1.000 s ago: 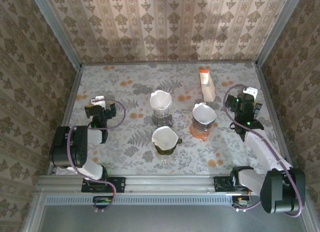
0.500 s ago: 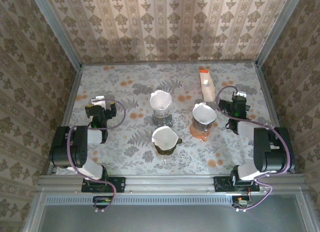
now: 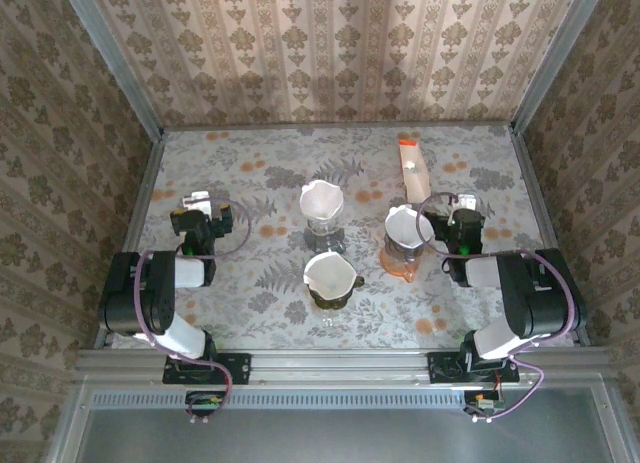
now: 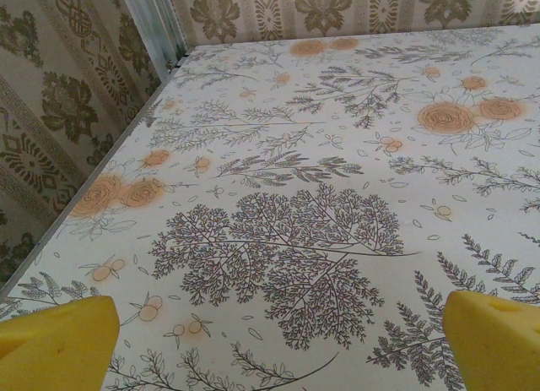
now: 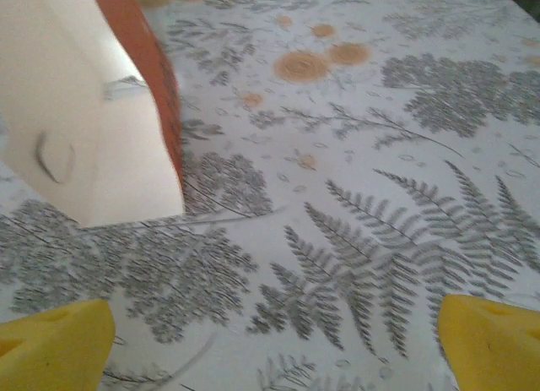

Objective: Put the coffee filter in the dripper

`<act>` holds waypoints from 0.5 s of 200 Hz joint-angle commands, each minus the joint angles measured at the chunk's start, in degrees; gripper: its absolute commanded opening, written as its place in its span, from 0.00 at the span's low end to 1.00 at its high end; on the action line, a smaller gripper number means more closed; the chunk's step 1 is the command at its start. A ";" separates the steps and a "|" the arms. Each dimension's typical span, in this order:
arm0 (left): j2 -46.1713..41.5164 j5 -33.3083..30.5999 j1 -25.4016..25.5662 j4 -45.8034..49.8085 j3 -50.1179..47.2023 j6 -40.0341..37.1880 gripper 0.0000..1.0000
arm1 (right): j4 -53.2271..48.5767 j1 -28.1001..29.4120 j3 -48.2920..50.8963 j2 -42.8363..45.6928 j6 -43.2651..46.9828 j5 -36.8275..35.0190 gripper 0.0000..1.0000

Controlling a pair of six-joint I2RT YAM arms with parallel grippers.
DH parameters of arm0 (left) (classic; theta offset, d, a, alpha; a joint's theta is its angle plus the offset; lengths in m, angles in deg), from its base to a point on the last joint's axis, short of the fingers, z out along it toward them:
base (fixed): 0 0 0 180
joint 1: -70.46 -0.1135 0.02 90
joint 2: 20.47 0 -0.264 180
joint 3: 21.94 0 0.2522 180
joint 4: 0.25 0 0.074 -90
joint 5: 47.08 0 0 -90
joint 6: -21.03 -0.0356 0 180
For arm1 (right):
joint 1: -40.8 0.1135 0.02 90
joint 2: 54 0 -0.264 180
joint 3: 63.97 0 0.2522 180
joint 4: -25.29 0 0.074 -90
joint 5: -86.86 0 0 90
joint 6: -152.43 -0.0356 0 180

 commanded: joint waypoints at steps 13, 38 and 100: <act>0.18 0.54 -0.24 -1.52 -0.29 -0.33 1.00 | 7.71 0.46 -0.67 -0.25 1.21 -3.39 1.00; 0.18 0.43 -0.15 -1.58 -0.29 -0.32 1.00 | 6.99 0.46 -0.69 0.16 1.04 -3.52 1.00; 0.20 0.42 -0.11 -1.65 -0.29 -0.35 1.00 | 7.39 0.51 -0.53 0.18 1.12 -3.47 1.00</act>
